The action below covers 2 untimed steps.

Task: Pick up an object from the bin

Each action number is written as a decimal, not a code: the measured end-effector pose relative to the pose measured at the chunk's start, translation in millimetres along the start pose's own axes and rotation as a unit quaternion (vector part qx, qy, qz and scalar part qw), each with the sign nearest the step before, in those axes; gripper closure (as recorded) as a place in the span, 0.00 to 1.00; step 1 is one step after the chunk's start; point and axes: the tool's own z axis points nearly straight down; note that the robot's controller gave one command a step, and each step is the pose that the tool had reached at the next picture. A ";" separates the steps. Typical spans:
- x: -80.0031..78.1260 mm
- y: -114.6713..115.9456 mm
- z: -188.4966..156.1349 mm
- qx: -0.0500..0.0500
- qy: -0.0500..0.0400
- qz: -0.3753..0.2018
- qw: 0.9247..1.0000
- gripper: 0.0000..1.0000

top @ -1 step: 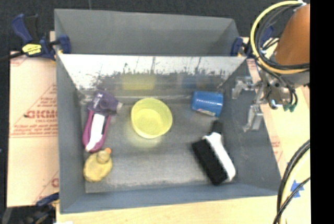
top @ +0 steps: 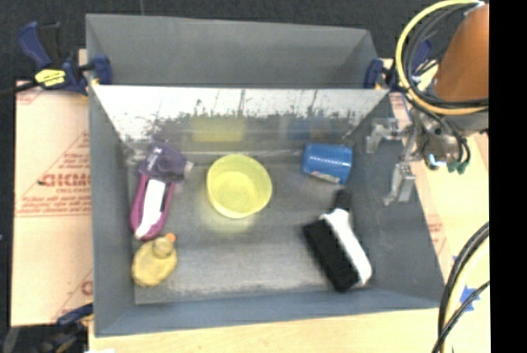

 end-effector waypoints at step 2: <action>-54.1 8.4 85.2 0.001 -0.003 0.177 0.984 0.00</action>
Offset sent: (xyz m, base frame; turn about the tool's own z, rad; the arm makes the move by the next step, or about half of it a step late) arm 0.0562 0.0077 -0.0743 0.3215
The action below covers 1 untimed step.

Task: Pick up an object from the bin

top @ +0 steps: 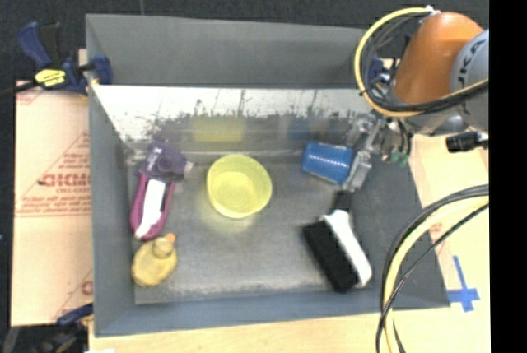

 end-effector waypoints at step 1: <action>9.0 22.4 44.3 -0.003 -0.002 0.227 0.974 0.00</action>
Offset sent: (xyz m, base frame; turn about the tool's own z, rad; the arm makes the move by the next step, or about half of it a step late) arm 0.0173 0.0081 -0.0743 0.1368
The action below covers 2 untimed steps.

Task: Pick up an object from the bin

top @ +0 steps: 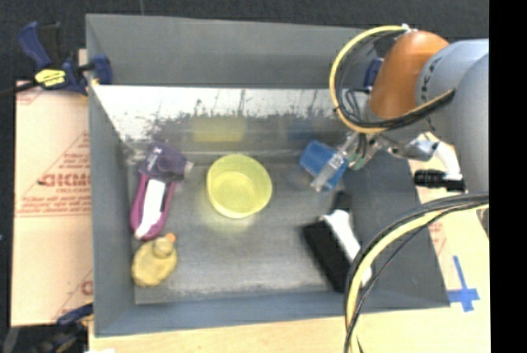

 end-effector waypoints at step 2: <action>0.9 -0.9 29.6 0.000 -0.003 0.024 1.000 1.00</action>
Offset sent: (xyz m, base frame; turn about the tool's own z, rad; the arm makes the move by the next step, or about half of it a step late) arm -0.0006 0.0014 -0.0298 0.0532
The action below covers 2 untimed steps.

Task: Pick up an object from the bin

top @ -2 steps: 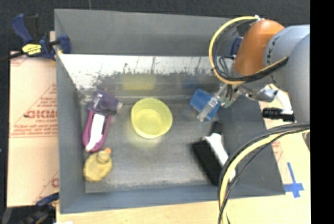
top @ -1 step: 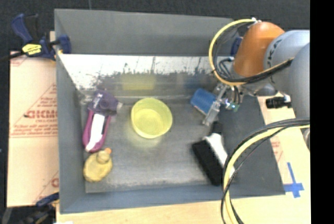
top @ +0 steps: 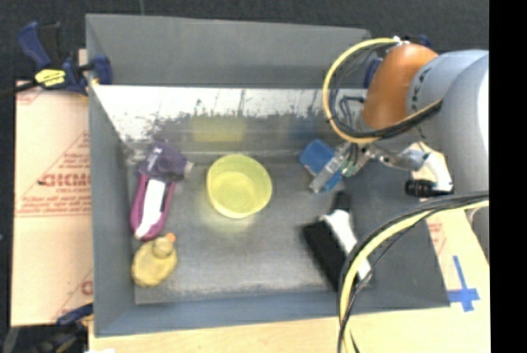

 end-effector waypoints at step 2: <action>-0.3 -0.9 -18.5 0.001 0.000 -0.001 1.000 1.00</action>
Offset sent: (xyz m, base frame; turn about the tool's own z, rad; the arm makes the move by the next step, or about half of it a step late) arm 0.0000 -0.0002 0.0395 -0.0007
